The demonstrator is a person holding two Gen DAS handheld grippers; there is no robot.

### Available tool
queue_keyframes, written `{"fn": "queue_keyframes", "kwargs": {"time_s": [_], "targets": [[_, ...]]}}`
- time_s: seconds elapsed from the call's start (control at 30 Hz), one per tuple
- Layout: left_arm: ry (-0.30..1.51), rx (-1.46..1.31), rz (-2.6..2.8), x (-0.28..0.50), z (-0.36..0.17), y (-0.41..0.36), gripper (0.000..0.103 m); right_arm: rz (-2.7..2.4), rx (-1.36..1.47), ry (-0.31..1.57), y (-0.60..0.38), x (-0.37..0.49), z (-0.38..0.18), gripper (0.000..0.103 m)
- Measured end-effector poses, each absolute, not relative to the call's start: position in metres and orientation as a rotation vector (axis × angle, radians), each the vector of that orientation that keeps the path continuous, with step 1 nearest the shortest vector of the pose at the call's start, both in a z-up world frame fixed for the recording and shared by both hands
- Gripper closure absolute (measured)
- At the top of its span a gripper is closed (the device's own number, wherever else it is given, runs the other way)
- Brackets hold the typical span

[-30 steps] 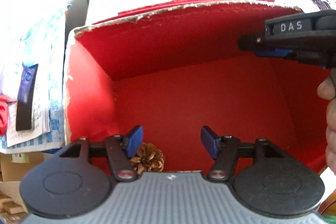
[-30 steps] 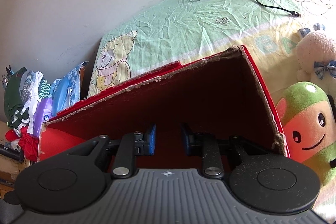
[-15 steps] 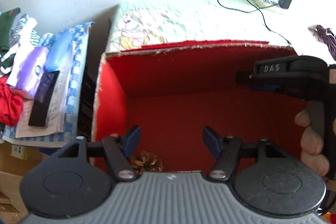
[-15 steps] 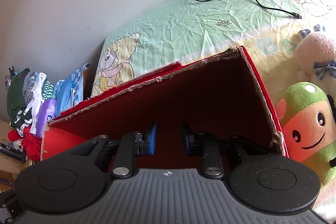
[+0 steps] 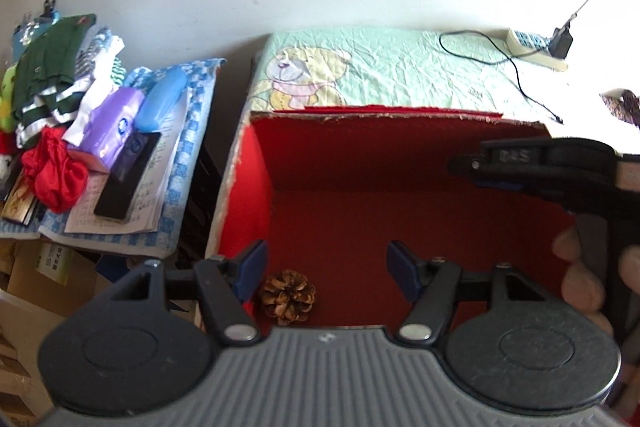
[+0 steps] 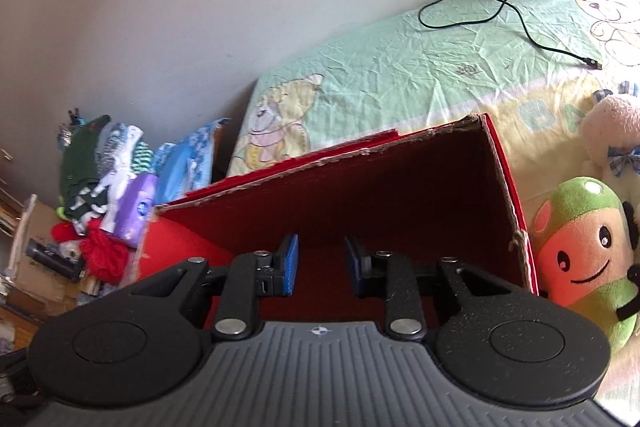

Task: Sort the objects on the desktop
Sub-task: 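Move the right gripper down to the orange wooden gourd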

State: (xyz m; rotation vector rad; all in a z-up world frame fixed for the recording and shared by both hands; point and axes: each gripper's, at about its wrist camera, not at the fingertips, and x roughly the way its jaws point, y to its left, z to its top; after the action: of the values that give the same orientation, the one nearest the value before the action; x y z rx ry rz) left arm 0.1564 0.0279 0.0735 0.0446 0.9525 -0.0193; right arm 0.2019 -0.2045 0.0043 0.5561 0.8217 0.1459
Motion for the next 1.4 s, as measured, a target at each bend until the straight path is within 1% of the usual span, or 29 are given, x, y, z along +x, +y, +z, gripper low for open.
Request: {"fn": "queue_keyframes", "kwargs": {"time_s": [0.17, 0.33, 0.47, 0.67, 0.9, 1.13, 1.4], "targets": [[0.911, -0.012, -0.007, 0.129, 0.091, 0.031, 0.034, 0.219, 0.56, 0.714, -0.219, 0.157, 0.033, 0.072], [0.854, -0.027, 0.01, 0.092, 0.101, 0.022, 0.037, 0.3, 0.543, 0.656, -0.234, 0.112, 0.042, 0.072], [0.825, -0.022, -0.024, 0.061, 0.103, 0.012, 0.037, 0.334, 0.527, 0.628, -0.251, 0.078, 0.045, 0.071], [0.835, -0.072, -0.204, 0.024, 0.084, -0.013, 0.035, 0.277, 0.534, 0.709, -0.277, 0.041, 0.018, 0.07], [0.945, -0.12, -0.423, 0.002, 0.041, -0.055, 0.034, 0.238, 0.57, 0.834, -0.293, 0.015, -0.023, 0.07], [1.002, -0.168, -0.537, 0.004, 0.012, -0.088, 0.034, 0.261, 0.644, 0.927, -0.305, 0.004, -0.053, 0.07], [1.039, -0.111, -0.521, 0.014, -0.013, -0.112, 0.034, 0.267, 0.788, 0.966, -0.328, 0.006, -0.069, 0.071]]}}
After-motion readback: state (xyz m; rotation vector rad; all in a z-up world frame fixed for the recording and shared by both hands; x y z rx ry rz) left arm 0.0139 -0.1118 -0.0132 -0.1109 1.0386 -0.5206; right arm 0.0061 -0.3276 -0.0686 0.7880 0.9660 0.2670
